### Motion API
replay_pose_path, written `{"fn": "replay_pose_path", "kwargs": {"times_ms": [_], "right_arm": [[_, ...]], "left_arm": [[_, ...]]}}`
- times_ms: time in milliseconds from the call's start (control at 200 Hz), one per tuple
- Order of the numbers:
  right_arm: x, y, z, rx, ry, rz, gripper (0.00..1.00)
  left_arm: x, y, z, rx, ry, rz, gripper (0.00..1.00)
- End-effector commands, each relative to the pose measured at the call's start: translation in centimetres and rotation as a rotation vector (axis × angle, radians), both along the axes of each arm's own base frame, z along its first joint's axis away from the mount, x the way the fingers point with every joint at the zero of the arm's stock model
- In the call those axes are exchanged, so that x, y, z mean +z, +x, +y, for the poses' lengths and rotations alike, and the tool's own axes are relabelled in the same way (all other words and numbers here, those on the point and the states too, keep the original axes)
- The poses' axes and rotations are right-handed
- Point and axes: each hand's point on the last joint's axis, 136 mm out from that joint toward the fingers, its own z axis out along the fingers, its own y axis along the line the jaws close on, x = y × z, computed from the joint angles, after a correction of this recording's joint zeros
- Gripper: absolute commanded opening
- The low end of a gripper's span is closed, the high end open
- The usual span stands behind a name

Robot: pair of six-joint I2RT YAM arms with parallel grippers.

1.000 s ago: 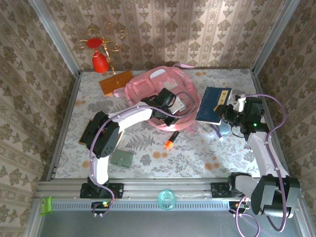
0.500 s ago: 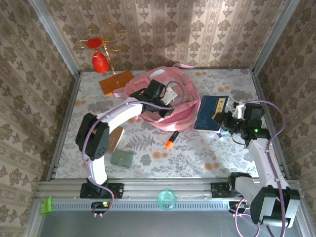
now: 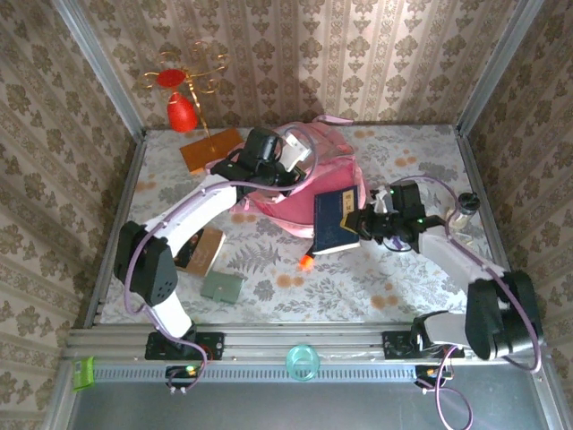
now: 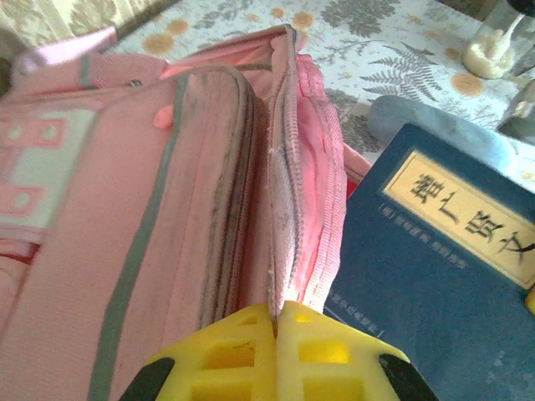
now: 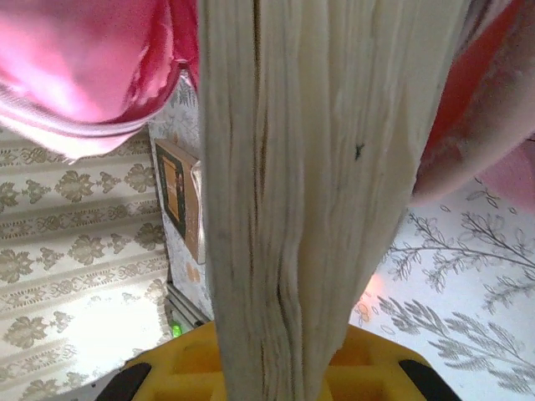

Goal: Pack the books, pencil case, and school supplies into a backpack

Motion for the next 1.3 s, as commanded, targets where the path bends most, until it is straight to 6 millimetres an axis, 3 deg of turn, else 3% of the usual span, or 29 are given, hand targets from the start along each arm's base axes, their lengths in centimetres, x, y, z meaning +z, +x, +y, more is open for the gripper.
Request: {"fn": "replay_pose_path", "kwargs": {"times_ms": [0, 125, 320, 635, 785, 1035, 1175, 1295], "right_arm": [[2.6, 3.8, 1.8, -0.025, 0.082, -0.068, 0.00], [1.5, 6.5, 2.8, -0.072, 0.127, -0.024, 0.00], [0.1, 10.9, 3.7, -0.137, 0.120, -0.004, 0.00], [0.2, 18.6, 5.9, -0.352, 0.178, -0.117, 0.00], [0.4, 21.2, 5.9, -0.508, 0.180, -0.196, 0.00], [-0.4, 24.1, 6.4, -0.720, 0.181, -0.232, 0.00], [-1.4, 25.3, 7.7, -0.750, 0.179, -0.219, 0.09], [-0.9, 24.6, 6.9, -0.716, 0.101, -0.245, 0.34]], "left_arm": [[4.7, 1.1, 0.4, 0.012, 0.070, -0.274, 0.00], [5.2, 1.2, 0.2, 0.003, 0.162, -0.382, 0.00], [6.8, 1.2, -0.1, 0.007, 0.132, -0.425, 0.00], [9.9, 2.2, -0.2, 0.077, 0.013, -0.418, 0.00], [11.0, 2.3, -0.7, 0.080, -0.041, -0.399, 0.00], [10.6, 2.5, -1.0, 0.078, -0.063, -0.369, 0.00], [10.6, 2.6, -1.3, 0.075, -0.075, -0.359, 0.00], [10.1, 2.9, -1.3, 0.080, -0.069, -0.343, 0.00]]}}
